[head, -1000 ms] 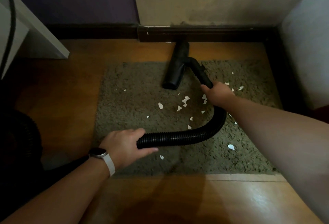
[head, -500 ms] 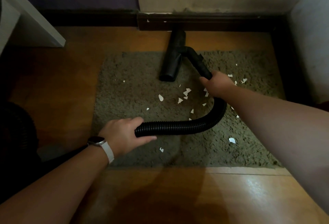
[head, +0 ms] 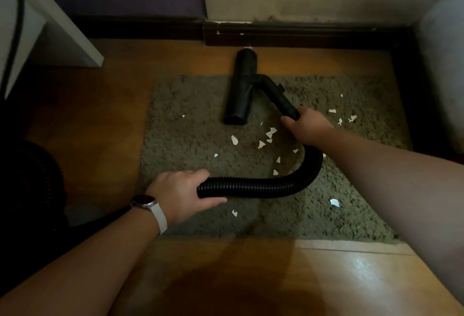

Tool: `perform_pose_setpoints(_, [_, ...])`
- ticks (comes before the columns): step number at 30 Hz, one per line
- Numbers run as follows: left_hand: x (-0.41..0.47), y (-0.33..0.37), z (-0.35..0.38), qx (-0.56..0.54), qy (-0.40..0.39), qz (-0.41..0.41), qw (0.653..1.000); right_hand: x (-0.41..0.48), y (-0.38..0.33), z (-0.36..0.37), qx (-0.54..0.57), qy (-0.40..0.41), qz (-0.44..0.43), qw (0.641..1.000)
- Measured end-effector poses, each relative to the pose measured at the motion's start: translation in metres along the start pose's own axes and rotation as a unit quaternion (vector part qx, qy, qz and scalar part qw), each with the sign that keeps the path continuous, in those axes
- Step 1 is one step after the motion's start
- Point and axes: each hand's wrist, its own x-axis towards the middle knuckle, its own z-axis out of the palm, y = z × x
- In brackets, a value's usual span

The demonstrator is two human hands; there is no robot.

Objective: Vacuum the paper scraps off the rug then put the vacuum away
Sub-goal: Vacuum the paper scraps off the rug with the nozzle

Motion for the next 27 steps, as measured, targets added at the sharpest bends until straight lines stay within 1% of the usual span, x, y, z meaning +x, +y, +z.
perform_pose_setpoints(4, [-0.002, 0.000, 0.000, 0.011, -0.011, 0.001, 1.000, -0.008, 0.001, 0.002, -0.011, 0.001, -0.007, 1.000])
perform_pose_setpoints(9, [0.002, 0.006, -0.002, 0.019, -0.017, -0.009, 1.000, -0.020, 0.018, 0.001, 0.014, 0.017, 0.009, 1.000])
perform_pose_setpoints(15, [0.002, 0.013, -0.002, 0.037, -0.015, 0.018, 0.999, -0.041, 0.045, 0.002, 0.046, 0.051, 0.037, 0.997])
perform_pose_setpoints(19, [-0.001, 0.019, -0.005, 0.044, 0.004, 0.035, 0.998, -0.053, 0.058, 0.002, 0.088, 0.062, 0.050, 0.993])
perform_pose_setpoints(22, [-0.003, 0.021, -0.007, 0.037, 0.012, 0.045, 0.998, -0.061, 0.057, -0.001, 0.094, 0.063, 0.022, 0.993])
perform_pose_setpoints(25, [-0.006, 0.022, -0.005, 0.036, 0.009, 0.058, 0.998, -0.068, 0.048, -0.002, 0.059, 0.043, -0.035, 0.997])
perform_pose_setpoints(27, [-0.010, 0.024, -0.002, 0.040, -0.009, 0.072, 0.997, -0.073, 0.041, 0.000, 0.028, 0.017, -0.066, 0.997])
